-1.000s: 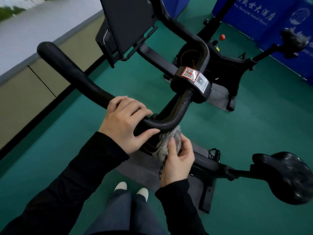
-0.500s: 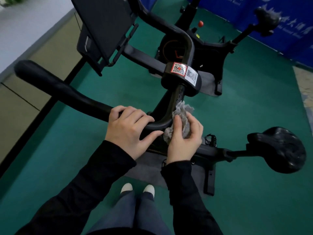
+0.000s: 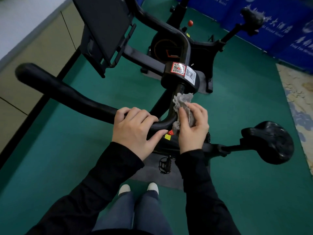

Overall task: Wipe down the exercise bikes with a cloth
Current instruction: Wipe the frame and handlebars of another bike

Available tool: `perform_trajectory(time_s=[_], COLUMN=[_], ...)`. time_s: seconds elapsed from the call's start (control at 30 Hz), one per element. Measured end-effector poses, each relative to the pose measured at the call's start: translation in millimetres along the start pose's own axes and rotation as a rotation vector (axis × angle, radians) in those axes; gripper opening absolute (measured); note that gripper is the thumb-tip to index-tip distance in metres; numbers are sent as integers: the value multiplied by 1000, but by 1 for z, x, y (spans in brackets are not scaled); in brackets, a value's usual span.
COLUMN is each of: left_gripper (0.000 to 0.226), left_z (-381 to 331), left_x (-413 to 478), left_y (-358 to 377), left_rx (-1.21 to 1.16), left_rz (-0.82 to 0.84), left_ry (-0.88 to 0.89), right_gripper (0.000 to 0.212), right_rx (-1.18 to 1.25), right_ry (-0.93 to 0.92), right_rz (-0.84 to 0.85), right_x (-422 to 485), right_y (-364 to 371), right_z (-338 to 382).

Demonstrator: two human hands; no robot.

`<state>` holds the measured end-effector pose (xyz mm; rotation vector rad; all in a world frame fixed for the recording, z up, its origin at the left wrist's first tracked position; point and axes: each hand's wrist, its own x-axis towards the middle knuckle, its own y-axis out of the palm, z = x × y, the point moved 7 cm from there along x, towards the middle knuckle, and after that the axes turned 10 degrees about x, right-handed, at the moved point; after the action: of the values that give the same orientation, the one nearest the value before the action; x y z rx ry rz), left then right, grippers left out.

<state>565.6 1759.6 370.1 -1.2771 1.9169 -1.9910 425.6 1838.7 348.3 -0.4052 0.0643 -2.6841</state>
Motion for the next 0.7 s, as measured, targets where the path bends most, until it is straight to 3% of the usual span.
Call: perform_trajectory(time_s=[0.13,0.4,0.7], left_gripper=[36,39,45], left_z=[1,-1,-18], left_x=[1,2,15], left_y=[1,0,-2], left_rx=[-6,-7,32], left_rz=[10,59,63], left_ry=[-14,-40,-139], right_gripper=[12,14,14], right_rx=[-77,-20,-200], right_ry=[-144,-51,-341], right_rz=[100,124,387], right_x=[-7,38,68], right_y=[1,7,19], right_z=[8,-6,12])
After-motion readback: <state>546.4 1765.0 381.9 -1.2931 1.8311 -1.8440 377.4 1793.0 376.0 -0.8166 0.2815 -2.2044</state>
